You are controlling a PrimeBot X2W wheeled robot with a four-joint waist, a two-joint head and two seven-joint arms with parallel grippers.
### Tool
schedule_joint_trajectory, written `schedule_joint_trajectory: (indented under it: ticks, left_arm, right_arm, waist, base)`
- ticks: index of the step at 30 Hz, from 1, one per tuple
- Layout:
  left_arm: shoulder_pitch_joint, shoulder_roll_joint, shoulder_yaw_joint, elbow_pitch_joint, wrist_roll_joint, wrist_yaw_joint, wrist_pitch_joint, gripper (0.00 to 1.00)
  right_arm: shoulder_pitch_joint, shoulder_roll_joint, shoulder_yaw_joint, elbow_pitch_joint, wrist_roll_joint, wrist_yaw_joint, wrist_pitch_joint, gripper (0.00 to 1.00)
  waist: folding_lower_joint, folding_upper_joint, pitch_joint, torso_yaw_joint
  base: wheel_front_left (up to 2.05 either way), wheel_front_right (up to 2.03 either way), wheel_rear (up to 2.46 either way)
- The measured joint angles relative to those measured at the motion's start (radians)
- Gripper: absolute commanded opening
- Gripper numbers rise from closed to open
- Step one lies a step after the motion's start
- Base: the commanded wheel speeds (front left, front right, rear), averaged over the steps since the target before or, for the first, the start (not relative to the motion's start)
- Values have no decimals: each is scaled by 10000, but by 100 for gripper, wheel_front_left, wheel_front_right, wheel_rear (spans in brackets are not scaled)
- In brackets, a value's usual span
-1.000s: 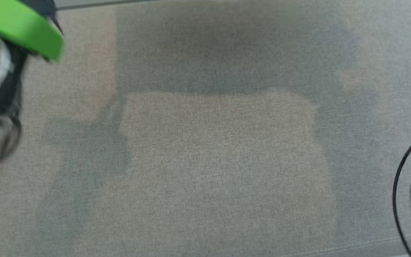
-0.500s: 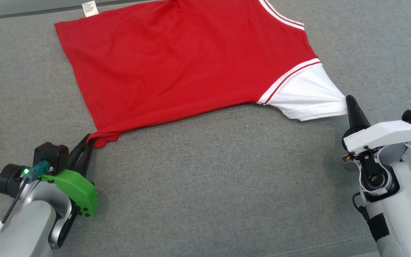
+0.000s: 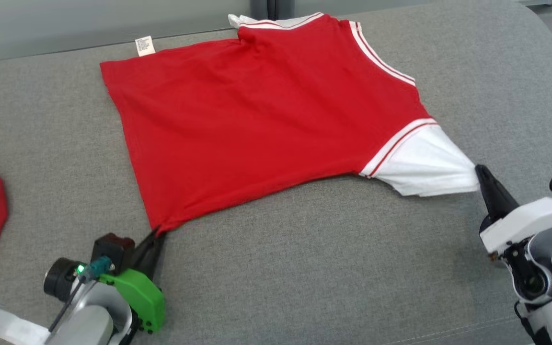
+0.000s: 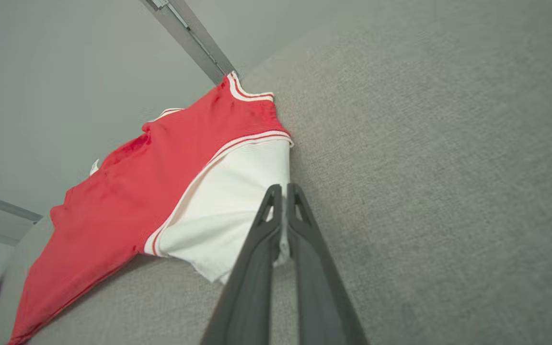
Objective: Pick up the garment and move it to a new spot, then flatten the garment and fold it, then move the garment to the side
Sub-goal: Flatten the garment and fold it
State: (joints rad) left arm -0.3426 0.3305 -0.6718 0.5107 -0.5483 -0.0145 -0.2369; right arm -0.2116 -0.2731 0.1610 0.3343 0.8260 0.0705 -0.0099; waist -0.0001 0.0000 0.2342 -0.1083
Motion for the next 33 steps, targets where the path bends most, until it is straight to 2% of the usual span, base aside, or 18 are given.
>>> schedule_joint_trajectory:
  ticks: [6, 12, 17, 23, 26, 33]
  left_arm:
    - [760, 35, -418, 138, 272, -42, -13, 0]
    - [1041, 255, -320, 245, 314, 136, -15, 0]
    - [1041, 374, -150, 280, 337, 268, -29, 0]
    - [1041, 257, -148, 307, 337, 337, -61, 0]
    - [1041, 90, -165, 301, 337, 339, -109, 0]
    - [1043, -71, -286, 307, 447, 407, -123, 0]
  right_arm:
    - [1473, -244, 399, -117, -399, 0, 119, 0]
    - [2261, 226, 924, -393, -368, 31, 211, 0]
    - [2428, 307, 1423, -746, -477, 119, 430, 0]
    - [2650, -240, 1676, -803, -1220, 65, 596, 0]
    - [2827, -424, 1678, -863, -1229, 58, 759, 0]
    - [2943, -821, 1735, -1057, -1563, -197, 1080, 0]
  waist:
    - [0, 0, -472, 147]
    - [0, 0, -694, 356]
    - [0, 0, -638, 403]
    - [0, 0, -599, 381]
    - [0, 0, -591, 345]
    - [0, 0, -585, 146]
  base:
    - [0, 0, 0]
    - [0, 0, 0]
    - [0, 0, 0]
    - [0, 0, 0]
    - [0, 0, 0]
    - [0, 0, 0]
